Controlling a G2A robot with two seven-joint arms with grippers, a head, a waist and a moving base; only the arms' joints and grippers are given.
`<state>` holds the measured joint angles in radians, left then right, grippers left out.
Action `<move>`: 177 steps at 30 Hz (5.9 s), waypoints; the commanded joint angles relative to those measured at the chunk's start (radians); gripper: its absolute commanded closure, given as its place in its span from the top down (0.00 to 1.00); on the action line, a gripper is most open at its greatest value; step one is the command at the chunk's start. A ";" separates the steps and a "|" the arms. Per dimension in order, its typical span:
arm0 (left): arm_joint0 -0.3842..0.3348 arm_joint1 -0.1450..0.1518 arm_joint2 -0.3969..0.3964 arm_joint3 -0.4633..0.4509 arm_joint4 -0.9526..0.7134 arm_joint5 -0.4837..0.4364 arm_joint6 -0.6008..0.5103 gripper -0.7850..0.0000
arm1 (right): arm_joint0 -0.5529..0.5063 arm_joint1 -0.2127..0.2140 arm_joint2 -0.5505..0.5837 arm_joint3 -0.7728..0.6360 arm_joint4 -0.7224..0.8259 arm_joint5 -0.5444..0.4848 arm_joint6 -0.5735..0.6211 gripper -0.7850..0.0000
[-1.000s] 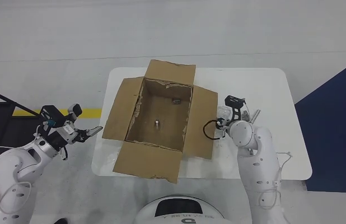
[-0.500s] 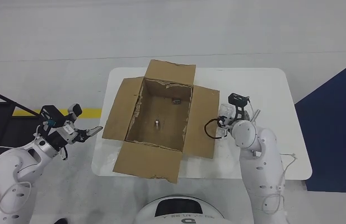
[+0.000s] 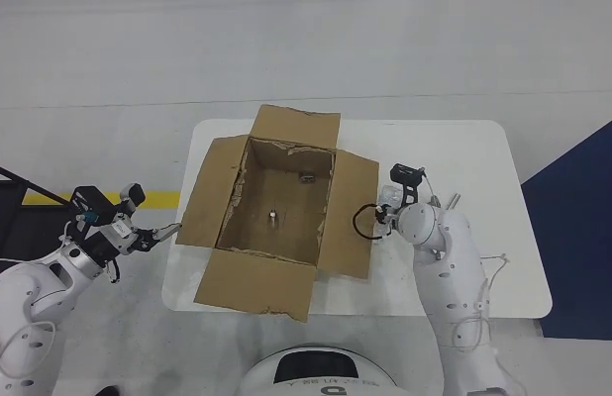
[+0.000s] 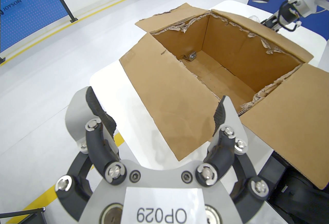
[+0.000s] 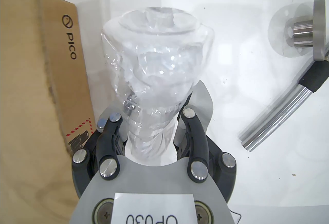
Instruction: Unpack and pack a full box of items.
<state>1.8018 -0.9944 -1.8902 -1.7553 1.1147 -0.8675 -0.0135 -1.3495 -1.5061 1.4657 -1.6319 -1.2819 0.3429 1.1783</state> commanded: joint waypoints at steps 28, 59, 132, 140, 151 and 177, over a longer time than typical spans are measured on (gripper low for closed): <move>0.000 0.000 0.000 0.000 0.000 0.000 0.000 1.00 | -0.314 0.022 -0.042 -0.635 -0.046 -0.061 -0.094 1.00; 0.000 0.000 0.000 0.000 0.000 0.000 0.000 1.00 | 0.179 -0.048 -0.648 -0.104 -0.358 -0.167 0.033 1.00; 0.000 0.000 0.000 0.000 0.000 0.000 0.000 1.00 | -0.493 -0.060 -0.109 -0.718 -0.350 -0.050 -0.412 0.00; 0.000 0.000 0.000 0.000 0.000 0.000 0.000 1.00 | -0.625 -0.056 0.112 -0.713 -0.069 -0.020 -0.542 0.00; 0.000 0.000 0.000 0.000 0.000 0.000 0.000 1.00 | -0.475 -0.054 0.050 -0.524 -0.242 0.019 -0.473 0.00; 0.000 0.000 0.000 0.000 0.000 0.000 0.000 1.00 | -0.304 -0.039 0.156 -0.197 -0.180 0.016 -0.336 0.00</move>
<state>1.8018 -0.9944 -1.8902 -1.7553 1.1147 -0.8675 -0.0135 -1.6549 -1.5448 1.6270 -1.8299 -1.4614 0.3567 0.8399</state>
